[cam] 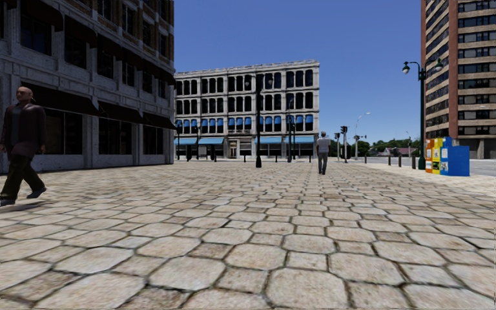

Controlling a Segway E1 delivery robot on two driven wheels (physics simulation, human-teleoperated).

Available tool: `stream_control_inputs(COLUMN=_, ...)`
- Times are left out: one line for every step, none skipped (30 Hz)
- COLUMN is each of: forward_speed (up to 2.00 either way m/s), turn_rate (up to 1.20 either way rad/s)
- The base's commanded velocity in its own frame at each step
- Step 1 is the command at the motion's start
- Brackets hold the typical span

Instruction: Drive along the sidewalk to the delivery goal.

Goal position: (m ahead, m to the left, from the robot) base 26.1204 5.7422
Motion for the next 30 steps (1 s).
stream_control_inputs(forward_speed=2.00, turn_rate=0.00)
stream_control_inputs(forward_speed=2.00, turn_rate=0.00)
stream_control_inputs(forward_speed=2.00, turn_rate=0.00)
stream_control_inputs(forward_speed=2.00, turn_rate=0.00)
stream_control_inputs(forward_speed=2.00, turn_rate=0.00)
stream_control_inputs(forward_speed=2.00, turn_rate=0.00)
stream_control_inputs(forward_speed=2.00, turn_rate=0.00)
stream_control_inputs(forward_speed=2.00, turn_rate=0.00)
stream_control_inputs(forward_speed=2.00, turn_rate=0.00)
stream_control_inputs(forward_speed=2.00, turn_rate=0.00)
stream_control_inputs(forward_speed=2.00, turn_rate=0.00)
stream_control_inputs(forward_speed=2.00, turn_rate=0.00)
stream_control_inputs(forward_speed=2.00, turn_rate=0.00)
stream_control_inputs(forward_speed=2.00, turn_rate=0.00)
stream_control_inputs(forward_speed=2.00, turn_rate=0.00)
stream_control_inputs(forward_speed=2.00, turn_rate=0.00)
stream_control_inputs(forward_speed=2.00, turn_rate=0.00)
stream_control_inputs(forward_speed=2.00, turn_rate=0.00)
stream_control_inputs(forward_speed=2.00, turn_rate=0.00)
stream_control_inputs(forward_speed=2.00, turn_rate=0.00)
stream_control_inputs(forward_speed=2.00, turn_rate=0.00)
stream_control_inputs(forward_speed=2.00, turn_rate=0.00)
stream_control_inputs(forward_speed=2.00, turn_rate=0.00)
stream_control_inputs(forward_speed=2.00, turn_rate=0.00)
stream_control_inputs(forward_speed=2.00, turn_rate=0.08)
stream_control_inputs(forward_speed=2.00, turn_rate=0.14)
stream_control_inputs(forward_speed=2.00, turn_rate=0.17)
stream_control_inputs(forward_speed=2.00, turn_rate=0.17)
stream_control_inputs(forward_speed=2.00, turn_rate=0.20)
stream_control_inputs(forward_speed=2.00, turn_rate=0.26)
